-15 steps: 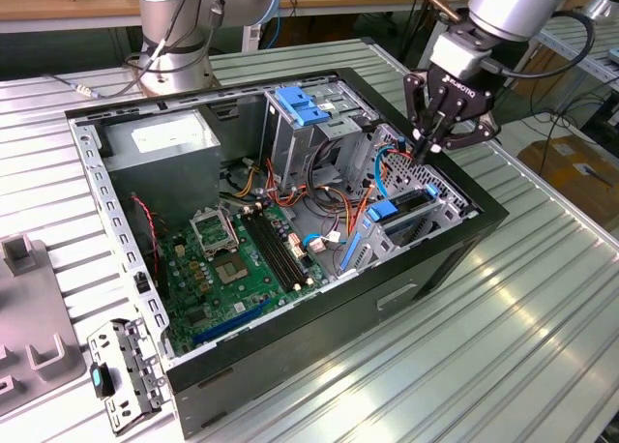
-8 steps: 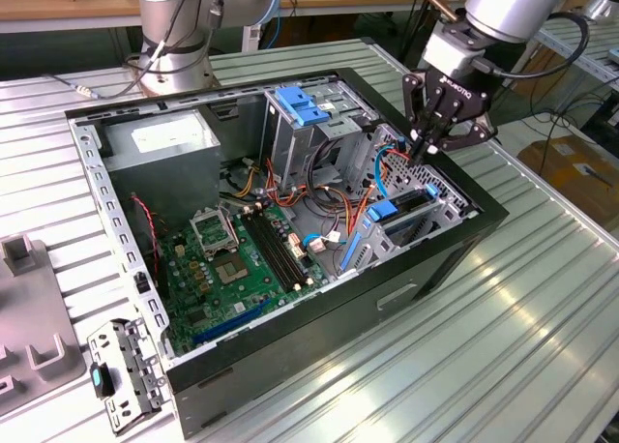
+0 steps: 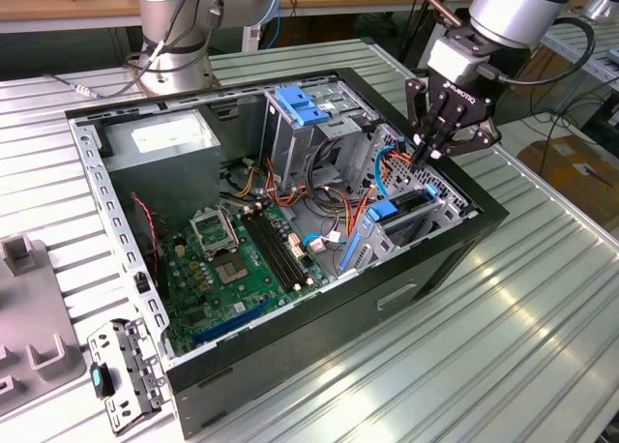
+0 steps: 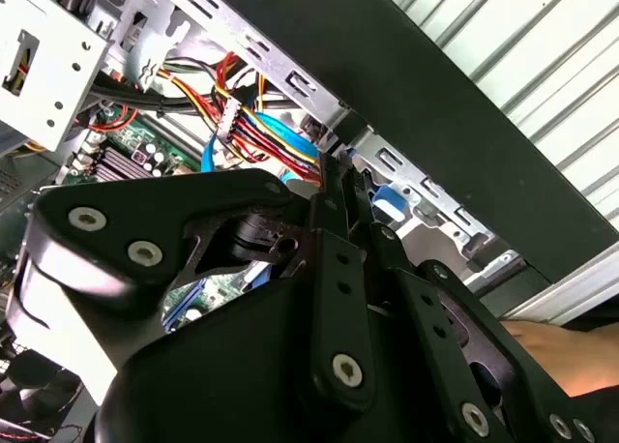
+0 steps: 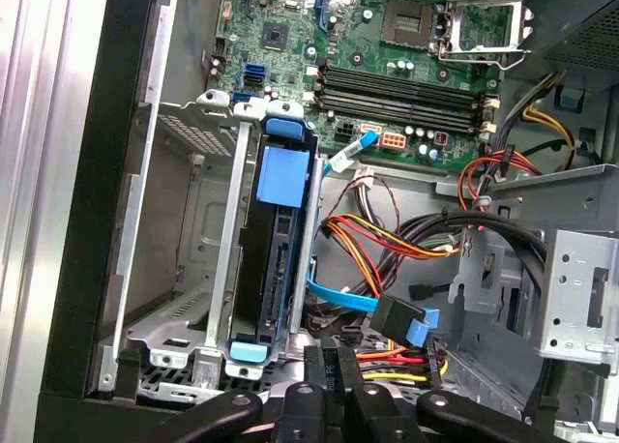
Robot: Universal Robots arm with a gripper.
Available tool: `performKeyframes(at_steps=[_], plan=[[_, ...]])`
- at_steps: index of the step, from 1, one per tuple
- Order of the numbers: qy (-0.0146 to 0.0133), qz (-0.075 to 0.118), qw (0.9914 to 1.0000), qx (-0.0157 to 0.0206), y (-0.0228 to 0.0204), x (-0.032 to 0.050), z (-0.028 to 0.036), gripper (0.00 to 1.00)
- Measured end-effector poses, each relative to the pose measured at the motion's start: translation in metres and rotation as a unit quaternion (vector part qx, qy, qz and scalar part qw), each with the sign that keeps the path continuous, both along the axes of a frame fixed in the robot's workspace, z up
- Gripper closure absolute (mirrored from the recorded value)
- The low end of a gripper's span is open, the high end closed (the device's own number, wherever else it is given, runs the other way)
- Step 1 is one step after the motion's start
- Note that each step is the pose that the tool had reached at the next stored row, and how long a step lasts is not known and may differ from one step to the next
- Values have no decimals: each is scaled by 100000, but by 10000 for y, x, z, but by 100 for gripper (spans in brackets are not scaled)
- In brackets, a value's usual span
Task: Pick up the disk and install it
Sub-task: 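Insert the first disk wire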
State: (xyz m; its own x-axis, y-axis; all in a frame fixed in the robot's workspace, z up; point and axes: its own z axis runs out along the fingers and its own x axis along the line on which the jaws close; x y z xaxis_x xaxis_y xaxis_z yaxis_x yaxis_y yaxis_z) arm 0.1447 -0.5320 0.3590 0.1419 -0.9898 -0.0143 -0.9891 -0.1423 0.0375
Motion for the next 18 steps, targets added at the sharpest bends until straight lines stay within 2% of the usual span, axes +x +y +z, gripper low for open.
performKeyframes(at_steps=[7, 11, 18], plan=[[-137, -67, 100000, 8, -1, -123, -43, 84], [-147, -245, 100000, -6, -9, -141, -59, 84], [-146, -1346, 99991, -8, -61, -153, -95, 84]])
